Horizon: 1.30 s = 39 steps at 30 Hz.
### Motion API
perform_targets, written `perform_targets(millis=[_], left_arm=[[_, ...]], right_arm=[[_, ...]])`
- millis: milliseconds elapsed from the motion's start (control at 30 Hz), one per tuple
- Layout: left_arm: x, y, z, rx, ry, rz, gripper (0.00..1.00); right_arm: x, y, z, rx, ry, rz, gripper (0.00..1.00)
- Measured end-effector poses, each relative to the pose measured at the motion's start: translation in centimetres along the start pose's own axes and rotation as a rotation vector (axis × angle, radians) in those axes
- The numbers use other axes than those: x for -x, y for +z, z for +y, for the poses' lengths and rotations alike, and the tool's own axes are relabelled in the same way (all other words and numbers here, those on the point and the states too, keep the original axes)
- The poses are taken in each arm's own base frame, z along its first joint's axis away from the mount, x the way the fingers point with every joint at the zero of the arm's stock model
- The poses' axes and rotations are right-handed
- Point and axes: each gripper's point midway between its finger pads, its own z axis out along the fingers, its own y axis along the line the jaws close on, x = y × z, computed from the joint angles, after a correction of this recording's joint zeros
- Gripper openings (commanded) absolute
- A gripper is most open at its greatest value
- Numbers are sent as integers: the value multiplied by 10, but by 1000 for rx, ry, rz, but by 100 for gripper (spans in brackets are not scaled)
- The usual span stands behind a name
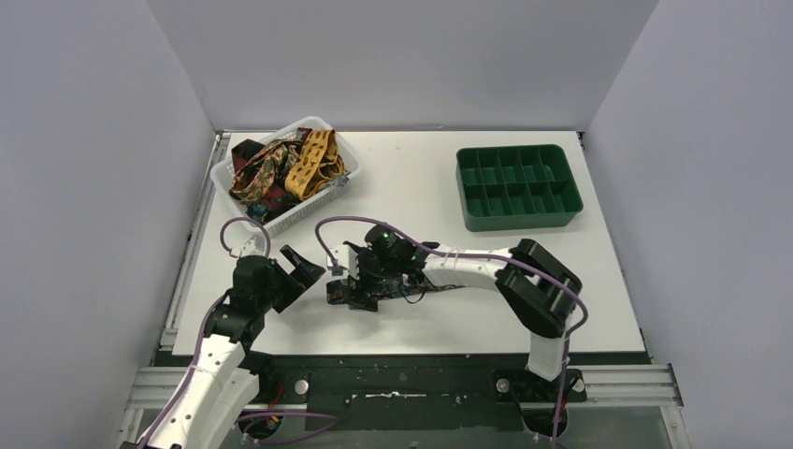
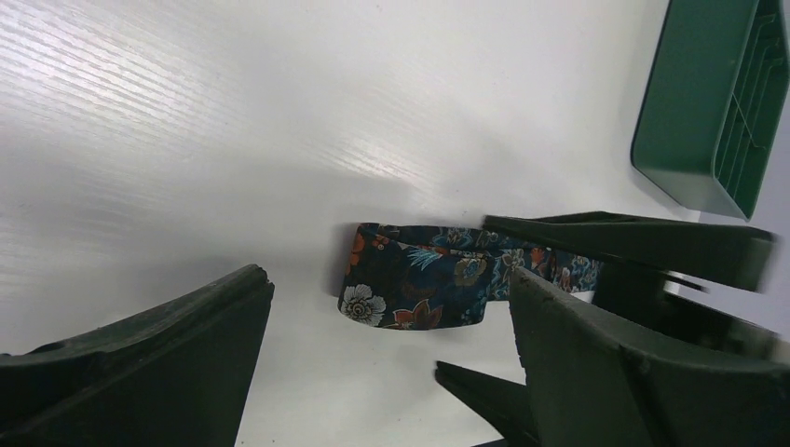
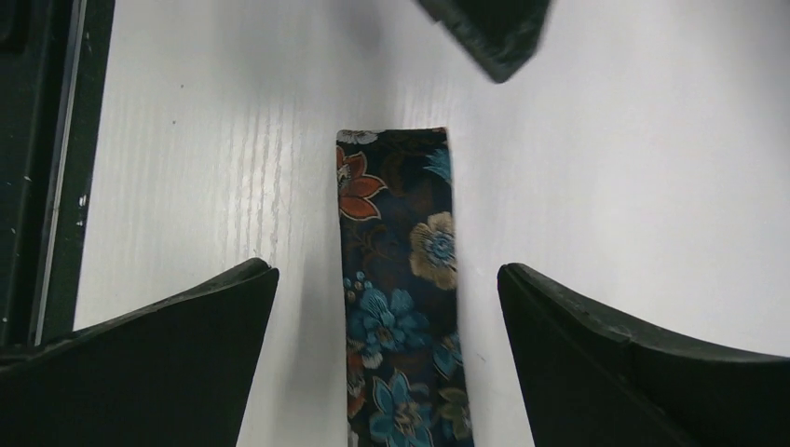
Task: Roll the ties
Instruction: Roll the tie at the center of the board.
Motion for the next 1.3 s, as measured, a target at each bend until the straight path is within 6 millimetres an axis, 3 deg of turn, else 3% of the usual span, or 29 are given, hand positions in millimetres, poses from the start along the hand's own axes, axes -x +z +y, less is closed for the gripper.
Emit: perform_targets(millis=[233, 333, 400, 600, 733, 1033, 1300], left_arm=[[6, -4, 2, 8, -6, -42, 97], [8, -7, 2, 7, -6, -59, 97], [9, -7, 2, 3, -6, -64, 97], [5, -6, 5, 5, -16, -54, 97], [3, -6, 6, 3, -24, -47, 97], [-5, -3, 9, -2, -40, -21, 97], [-12, -1, 12, 4, -55, 15, 97]], right_arm=[[54, -74, -16, -269, 50, -132, 100], [60, -104, -23, -415, 222, -195, 100], [57, -113, -31, -473, 368, -218, 100], [14, -104, -38, -482, 905, -278, 92], [-20, -83, -12, -426, 1176, -250, 84], [10, -62, -5, -293, 1312, -290, 54], [6, -45, -5, -248, 1364, -249, 52]])
